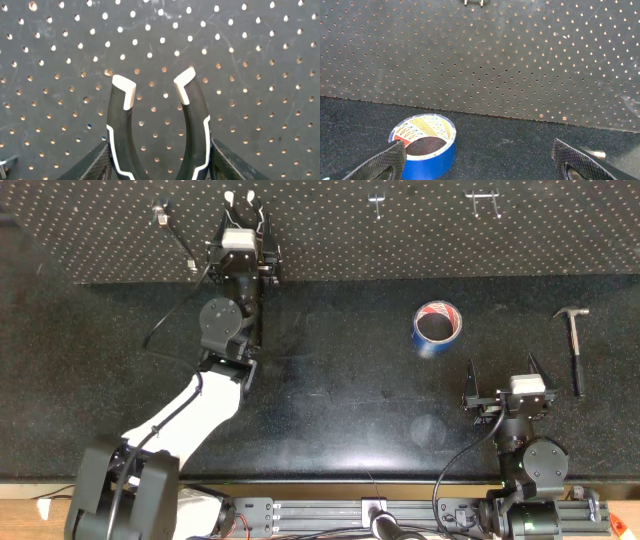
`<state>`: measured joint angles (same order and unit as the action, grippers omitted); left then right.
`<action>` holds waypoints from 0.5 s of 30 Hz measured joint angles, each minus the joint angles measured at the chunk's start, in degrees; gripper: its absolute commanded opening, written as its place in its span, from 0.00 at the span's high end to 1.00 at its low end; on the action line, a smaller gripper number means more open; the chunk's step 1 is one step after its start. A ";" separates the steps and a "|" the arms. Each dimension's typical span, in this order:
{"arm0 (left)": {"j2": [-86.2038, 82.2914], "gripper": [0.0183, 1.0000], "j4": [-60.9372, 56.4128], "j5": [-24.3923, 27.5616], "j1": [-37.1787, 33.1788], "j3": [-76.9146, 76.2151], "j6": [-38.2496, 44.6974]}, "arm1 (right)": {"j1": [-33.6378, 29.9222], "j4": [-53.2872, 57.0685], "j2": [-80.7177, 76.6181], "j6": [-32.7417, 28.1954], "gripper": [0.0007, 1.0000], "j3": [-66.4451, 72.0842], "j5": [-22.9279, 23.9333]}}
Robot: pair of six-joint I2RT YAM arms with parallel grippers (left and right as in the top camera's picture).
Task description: Place Tools Onto Pegboard
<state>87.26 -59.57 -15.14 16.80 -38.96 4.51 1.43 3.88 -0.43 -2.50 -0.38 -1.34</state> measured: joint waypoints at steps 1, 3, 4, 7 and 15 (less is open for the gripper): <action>1.11 0.99 -0.76 -0.09 -0.11 -0.07 0.00 | 0.00 0.00 0.00 0.00 0.06 0.00 0.00; 2.12 0.99 -2.01 -0.13 -0.11 -0.09 0.00 | 0.00 0.00 0.00 0.00 0.06 0.00 0.00; 2.58 0.99 -2.86 -0.15 -0.11 -0.09 0.02 | 0.00 0.00 0.00 0.00 0.06 0.00 0.00; 4.81 0.99 -4.09 -0.26 -0.11 -0.20 0.00 | 0.00 0.00 0.00 0.00 0.06 0.00 0.00; 7.63 0.99 -5.42 -0.26 -0.11 -0.20 0.00 | 0.00 0.00 0.00 0.00 0.06 0.00 0.00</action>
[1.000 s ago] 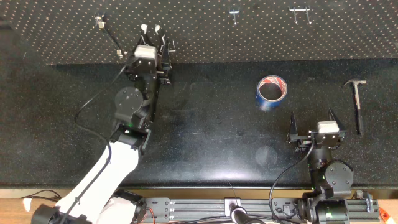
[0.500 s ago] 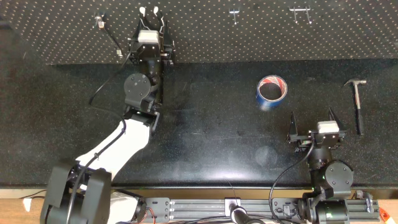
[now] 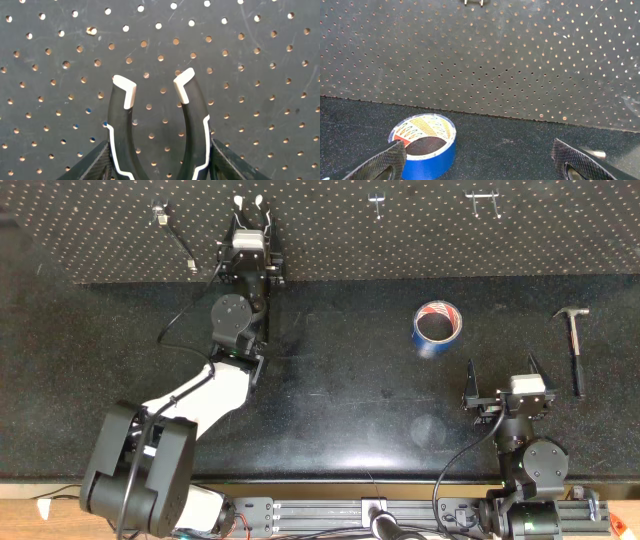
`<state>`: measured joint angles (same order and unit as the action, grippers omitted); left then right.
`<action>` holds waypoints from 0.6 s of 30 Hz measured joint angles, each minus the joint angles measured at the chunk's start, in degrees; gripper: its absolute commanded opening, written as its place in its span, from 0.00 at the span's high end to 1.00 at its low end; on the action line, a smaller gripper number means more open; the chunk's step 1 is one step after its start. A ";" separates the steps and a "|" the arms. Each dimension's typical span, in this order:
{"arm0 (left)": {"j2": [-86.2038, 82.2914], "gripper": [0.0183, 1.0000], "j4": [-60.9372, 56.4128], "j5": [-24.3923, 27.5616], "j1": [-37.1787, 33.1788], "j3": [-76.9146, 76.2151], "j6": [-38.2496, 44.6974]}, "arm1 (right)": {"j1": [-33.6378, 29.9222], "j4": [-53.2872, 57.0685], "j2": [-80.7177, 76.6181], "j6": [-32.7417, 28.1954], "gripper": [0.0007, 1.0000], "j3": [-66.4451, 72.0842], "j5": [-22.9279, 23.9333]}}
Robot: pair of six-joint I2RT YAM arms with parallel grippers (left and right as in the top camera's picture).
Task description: Place Tools Onto Pegboard
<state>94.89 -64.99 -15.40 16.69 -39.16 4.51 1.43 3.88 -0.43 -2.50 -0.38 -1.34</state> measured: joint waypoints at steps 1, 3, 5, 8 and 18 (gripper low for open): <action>0.39 0.99 -1.92 0.00 0.00 0.00 0.00 | 0.00 0.00 0.00 0.00 0.06 0.00 0.00; 0.37 0.99 -4.07 -0.02 0.00 -0.02 0.00 | 0.00 0.00 0.00 0.00 0.06 0.00 0.00; -0.52 0.99 -2.62 -0.09 -0.04 0.00 0.00 | 0.00 0.00 0.00 0.00 0.06 0.00 0.00; -1.05 0.99 -2.60 -0.22 -0.26 0.00 0.00 | 0.00 0.00 0.00 0.00 0.06 0.00 0.00; -0.26 0.99 1.16 -0.22 -0.26 -2.27 -0.02 | 0.00 0.00 0.00 0.00 0.06 0.00 0.00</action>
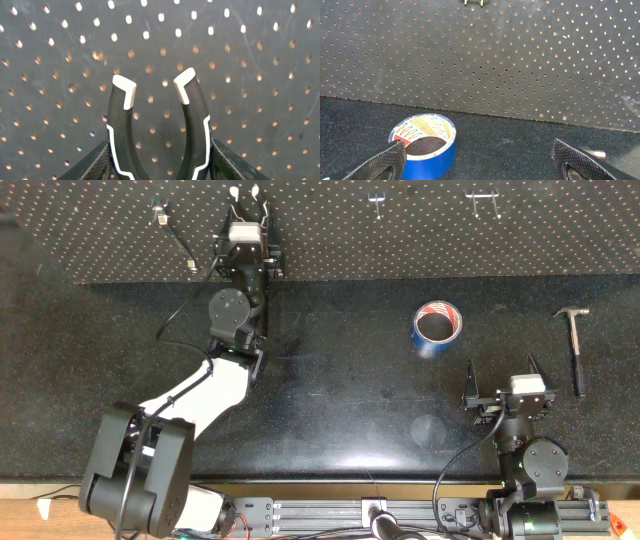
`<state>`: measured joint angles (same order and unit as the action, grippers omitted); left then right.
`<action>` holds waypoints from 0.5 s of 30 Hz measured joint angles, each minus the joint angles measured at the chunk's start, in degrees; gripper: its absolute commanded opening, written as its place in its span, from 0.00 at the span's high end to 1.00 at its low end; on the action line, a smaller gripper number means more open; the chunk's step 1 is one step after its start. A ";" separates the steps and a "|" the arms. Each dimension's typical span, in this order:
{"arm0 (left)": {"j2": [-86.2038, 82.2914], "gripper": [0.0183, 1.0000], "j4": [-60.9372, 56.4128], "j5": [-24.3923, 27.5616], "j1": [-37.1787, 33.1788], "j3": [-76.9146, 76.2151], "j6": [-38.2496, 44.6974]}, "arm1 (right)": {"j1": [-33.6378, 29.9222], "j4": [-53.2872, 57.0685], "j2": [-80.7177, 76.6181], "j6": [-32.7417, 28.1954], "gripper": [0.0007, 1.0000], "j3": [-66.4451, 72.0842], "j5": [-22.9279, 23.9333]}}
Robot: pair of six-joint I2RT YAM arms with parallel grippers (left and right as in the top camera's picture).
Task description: Place Tools Onto Pegboard
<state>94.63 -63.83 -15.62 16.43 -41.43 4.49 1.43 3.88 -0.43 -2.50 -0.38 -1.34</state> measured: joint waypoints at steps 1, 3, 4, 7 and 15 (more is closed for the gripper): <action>0.20 0.99 0.57 0.00 0.00 0.00 -0.13 | 0.00 0.00 0.00 0.00 0.06 0.00 0.00; 0.59 0.99 1.03 0.00 0.00 0.00 -0.26 | 0.00 0.00 0.00 0.00 0.06 0.00 0.00; 0.59 0.99 1.97 0.02 0.00 -0.02 -0.48 | 0.00 0.00 0.00 0.00 0.06 0.00 0.00; 0.74 0.98 2.86 0.02 0.00 -0.02 -0.68 | 0.00 0.00 0.00 0.00 0.06 0.00 0.00; 0.76 0.29 4.74 0.48 0.00 -0.07 -0.90 | 0.00 0.00 0.00 0.00 0.06 0.00 0.00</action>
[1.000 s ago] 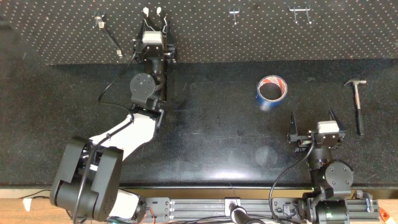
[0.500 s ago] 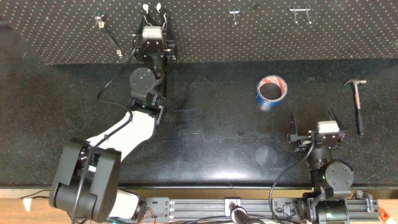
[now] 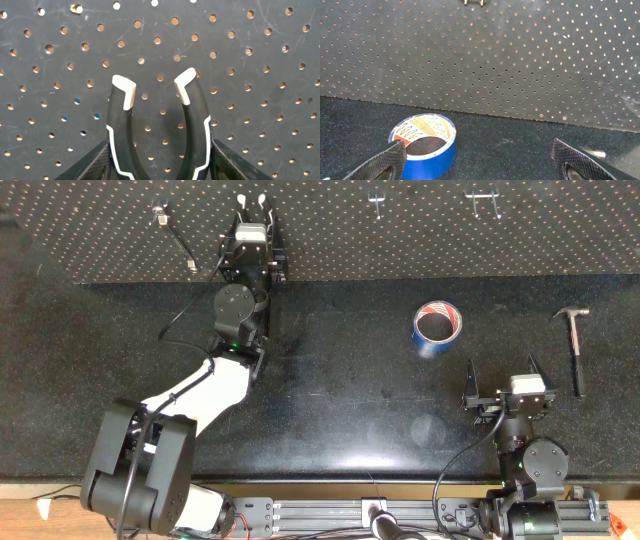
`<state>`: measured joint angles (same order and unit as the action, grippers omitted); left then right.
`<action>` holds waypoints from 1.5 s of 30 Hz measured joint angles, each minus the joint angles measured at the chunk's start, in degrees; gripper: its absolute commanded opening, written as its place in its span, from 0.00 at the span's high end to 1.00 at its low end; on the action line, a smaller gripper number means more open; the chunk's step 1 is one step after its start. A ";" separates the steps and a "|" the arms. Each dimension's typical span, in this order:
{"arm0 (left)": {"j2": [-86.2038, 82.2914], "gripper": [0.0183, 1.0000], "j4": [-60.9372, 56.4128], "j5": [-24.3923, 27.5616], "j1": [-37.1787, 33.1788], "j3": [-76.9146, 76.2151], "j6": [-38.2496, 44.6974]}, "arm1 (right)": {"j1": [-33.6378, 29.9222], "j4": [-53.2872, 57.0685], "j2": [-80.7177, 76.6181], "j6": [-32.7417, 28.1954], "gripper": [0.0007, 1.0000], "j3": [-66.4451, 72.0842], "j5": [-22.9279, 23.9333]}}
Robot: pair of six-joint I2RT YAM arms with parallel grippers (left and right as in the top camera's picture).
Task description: Place Tools Onto Pegboard
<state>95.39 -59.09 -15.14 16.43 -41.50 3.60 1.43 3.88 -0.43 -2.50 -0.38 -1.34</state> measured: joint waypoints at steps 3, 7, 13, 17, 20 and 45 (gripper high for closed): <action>-0.02 0.04 -0.22 0.83 0.00 -0.13 -0.42 | 0.00 0.00 0.00 0.00 0.06 0.00 0.00; -0.39 0.00 0.87 3.82 0.00 -0.33 -0.39 | 0.00 0.00 0.00 0.00 0.06 0.00 0.00; -37.53 0.00 50.75 7.30 -7.39 -0.98 -0.39 | 0.00 0.02 0.00 0.00 0.06 -0.04 0.02; -62.97 0.00 57.22 14.05 -15.58 10.75 -0.39 | 0.00 0.04 0.00 0.00 0.06 -0.04 0.00; -73.29 0.00 53.07 18.93 -19.63 23.28 -0.39 | 0.00 0.04 0.02 0.00 0.06 -0.04 0.02; -94.66 0.00 63.23 15.19 -16.96 41.09 -2.10 | 0.00 0.04 -0.02 0.00 0.06 -0.04 0.00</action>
<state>0.73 4.14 0.05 -0.54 -0.40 1.50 1.43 3.92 -0.45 -2.50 -0.43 -1.34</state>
